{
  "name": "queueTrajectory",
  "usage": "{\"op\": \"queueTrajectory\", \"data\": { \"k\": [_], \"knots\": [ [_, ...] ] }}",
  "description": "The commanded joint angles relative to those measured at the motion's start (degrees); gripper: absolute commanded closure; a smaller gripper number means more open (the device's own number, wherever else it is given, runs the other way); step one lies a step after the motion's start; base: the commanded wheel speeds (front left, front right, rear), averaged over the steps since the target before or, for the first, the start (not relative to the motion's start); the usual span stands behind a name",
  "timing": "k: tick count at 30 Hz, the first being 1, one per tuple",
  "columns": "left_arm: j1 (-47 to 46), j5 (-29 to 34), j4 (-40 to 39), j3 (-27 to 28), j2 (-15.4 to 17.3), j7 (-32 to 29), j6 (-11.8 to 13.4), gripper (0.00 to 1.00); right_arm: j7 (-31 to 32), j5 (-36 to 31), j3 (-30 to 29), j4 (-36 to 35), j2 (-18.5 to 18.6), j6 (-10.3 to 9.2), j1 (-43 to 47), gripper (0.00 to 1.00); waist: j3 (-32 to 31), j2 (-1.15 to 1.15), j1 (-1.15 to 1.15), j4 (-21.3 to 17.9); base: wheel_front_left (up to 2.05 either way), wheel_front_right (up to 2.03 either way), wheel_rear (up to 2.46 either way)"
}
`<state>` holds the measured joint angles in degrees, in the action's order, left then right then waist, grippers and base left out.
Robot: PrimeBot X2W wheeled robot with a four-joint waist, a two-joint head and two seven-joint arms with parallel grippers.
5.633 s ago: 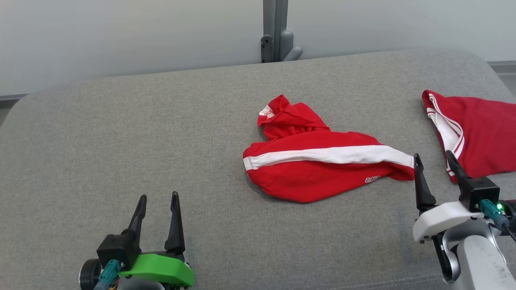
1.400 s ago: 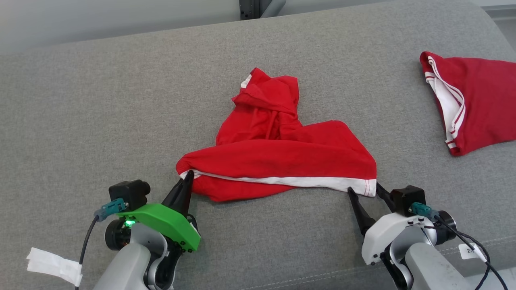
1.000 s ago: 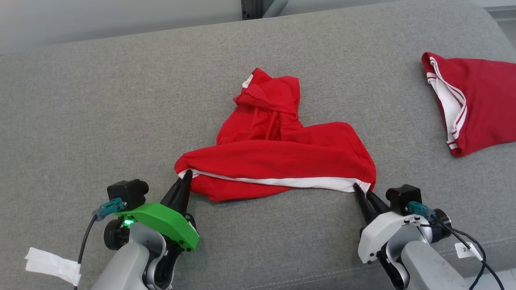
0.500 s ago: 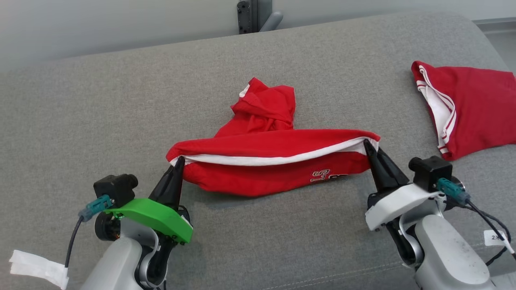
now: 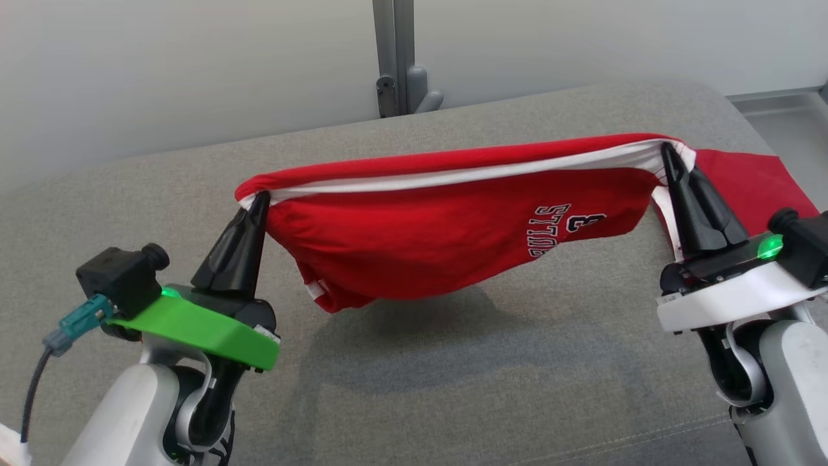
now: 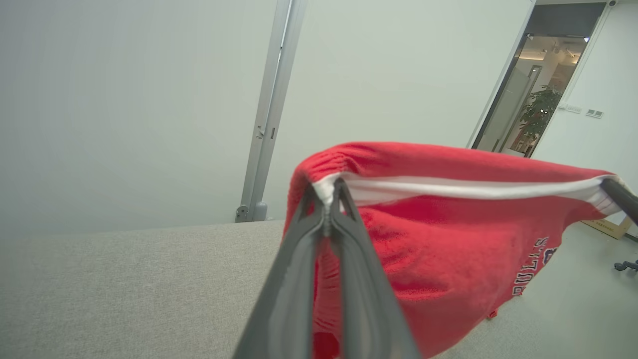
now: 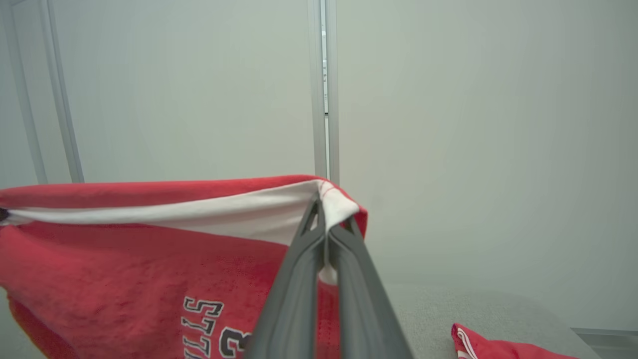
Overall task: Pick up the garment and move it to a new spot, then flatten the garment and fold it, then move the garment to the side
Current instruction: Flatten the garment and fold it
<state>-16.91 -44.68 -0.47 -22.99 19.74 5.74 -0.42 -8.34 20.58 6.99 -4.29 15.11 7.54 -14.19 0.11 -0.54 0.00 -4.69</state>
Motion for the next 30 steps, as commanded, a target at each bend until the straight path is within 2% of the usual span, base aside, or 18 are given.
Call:
{"op": "queueTrajectory", "data": {
  "k": [1, 8, 12, 14, 19, 25, 28, 30],
  "knots": [
    [0.7, 0.8, -1.2, 0.5, 0.8, -0.2, 0.5, 1.00, 0.3, 0.1, -0.6, -1.2, 0.4, -0.11, 0.9, 1.00, -1.4, 0.54, 0.00, -0.1, 0.00, 0.00, 0.00],
    [-1.5, -0.1, -14.0, 2.1, 3.1, -3.8, 2.6, 1.00, 3.6, -0.2, -3.6, -11.8, -0.3, -0.11, 2.8, 1.00, -2.5, 0.54, 0.00, 0.4, 0.00, 0.00, 0.00],
    [-3.8, -0.3, -16.2, 2.2, 4.3, -6.9, 3.1, 1.00, 5.7, 0.8, -4.3, -12.9, -0.6, -0.10, 2.6, 1.00, -2.0, 0.54, 0.00, 0.7, 0.00, 0.00, 0.00],
    [-5.6, -0.3, -15.4, 1.9, 4.8, -8.2, 2.5, 1.00, 6.1, 2.1, -3.8, -11.7, -0.8, -0.10, 1.1, 1.00, -1.4, 0.54, 0.00, 0.7, 0.00, 0.00, 0.00],
    [-11.6, -0.7, -11.1, 0.3, 4.9, -11.7, 0.5, 1.00, 5.9, 3.5, -0.2, -6.5, 0.3, -0.10, -5.1, 1.00, 2.0, 0.54, 0.00, 0.2, 0.00, 0.00, 0.00],
    [-28.0, 1.5, -0.4, 0.4, 4.8, -15.2, -1.8, 1.00, 1.9, 2.3, 3.7, 5.8, 1.2, -0.09, -24.4, 1.00, 11.6, 0.54, 0.00, -1.2, 0.00, 0.00, 0.00],
    [-38.7, 4.4, 7.4, 0.6, 4.7, -15.4, -2.7, 1.00, -2.3, 2.5, 3.9, 14.7, -2.1, -0.09, -36.9, 1.00, 17.1, 0.54, 0.00, -2.6, 0.00, 0.00, 0.00],
    [-45.9, 6.5, 12.7, 0.9, 4.7, -14.1, -2.9, 1.00, -4.9, -0.2, 4.2, 20.4, -3.9, -0.07, -45.2, 1.00, 20.5, 0.54, 0.00, -3.7, 0.00, 0.00, 0.00]
  ]
}}
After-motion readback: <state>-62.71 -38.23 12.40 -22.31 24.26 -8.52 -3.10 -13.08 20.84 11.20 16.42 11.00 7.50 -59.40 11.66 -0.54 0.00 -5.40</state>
